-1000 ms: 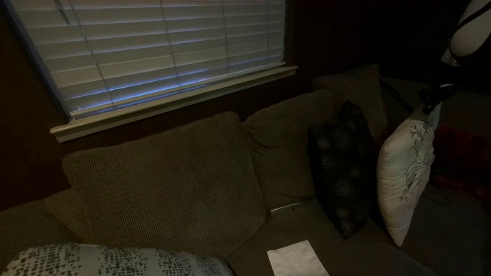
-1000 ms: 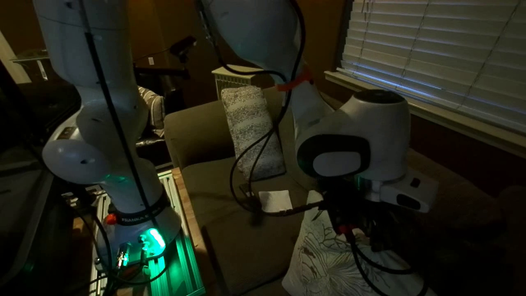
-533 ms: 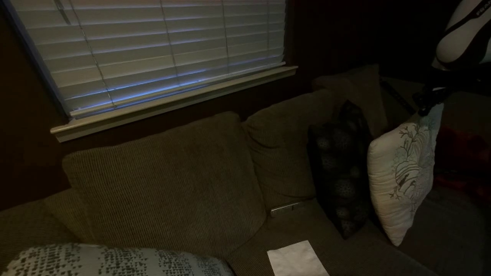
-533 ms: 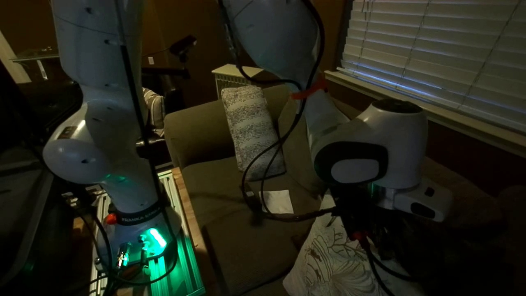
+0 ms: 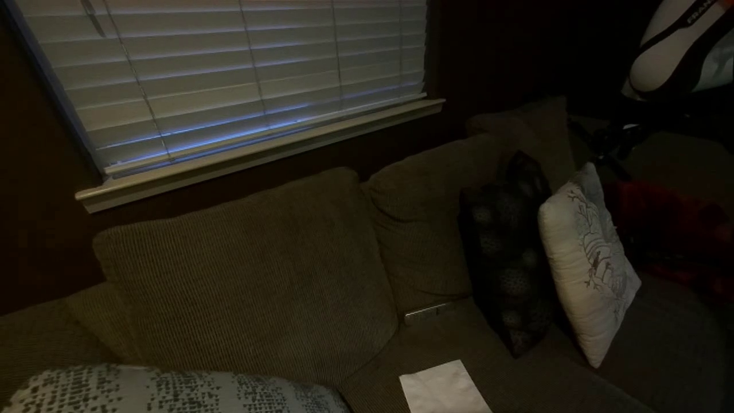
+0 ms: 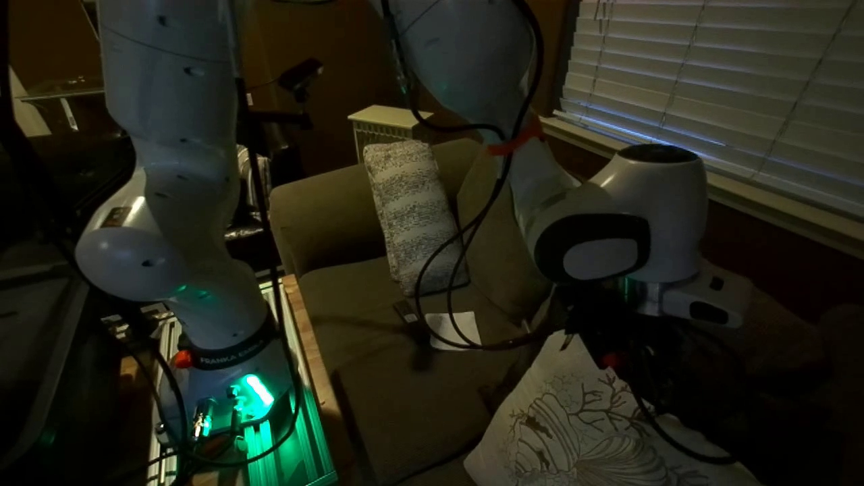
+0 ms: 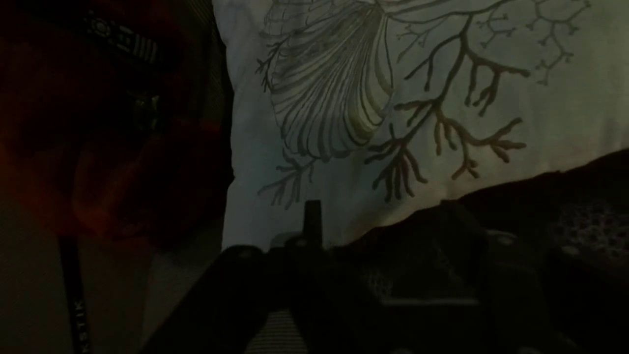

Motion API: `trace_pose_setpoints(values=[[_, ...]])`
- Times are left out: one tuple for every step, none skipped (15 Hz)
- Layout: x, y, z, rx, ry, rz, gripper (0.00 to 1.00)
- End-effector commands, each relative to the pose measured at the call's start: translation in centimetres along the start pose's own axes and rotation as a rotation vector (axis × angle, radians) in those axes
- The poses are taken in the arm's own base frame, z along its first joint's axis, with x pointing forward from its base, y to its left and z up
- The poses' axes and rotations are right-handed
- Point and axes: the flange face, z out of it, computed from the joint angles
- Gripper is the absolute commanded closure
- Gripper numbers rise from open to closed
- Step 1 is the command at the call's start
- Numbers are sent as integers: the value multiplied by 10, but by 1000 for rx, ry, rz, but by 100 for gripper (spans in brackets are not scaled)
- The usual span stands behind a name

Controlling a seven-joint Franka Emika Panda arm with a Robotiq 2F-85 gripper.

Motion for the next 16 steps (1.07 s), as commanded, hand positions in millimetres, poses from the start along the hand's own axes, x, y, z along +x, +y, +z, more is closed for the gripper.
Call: trace_pose_setpoints(values=[[10,-16,-20,37,57,69,6],[12,-22,-22,62,33,102,1],[16,-29,-23,73,15,147,0],[19,-37,-24,90,3,178,0],[22,-44,-24,102,-9,201,0],[15,-33,-18,71,15,141,0],[17,-38,-19,76,14,141,0],[16,-38,-18,76,13,139,0],[16,-37,-17,74,11,141,0],[15,-35,-17,72,9,143,0],[15,-34,-16,71,9,145,0],[15,-34,-16,71,9,145,0],[15,-34,-16,71,9,145,0],[15,-34,-16,71,9,145,0],[20,-33,-13,70,6,166,0],[24,-36,-12,84,9,166,0]])
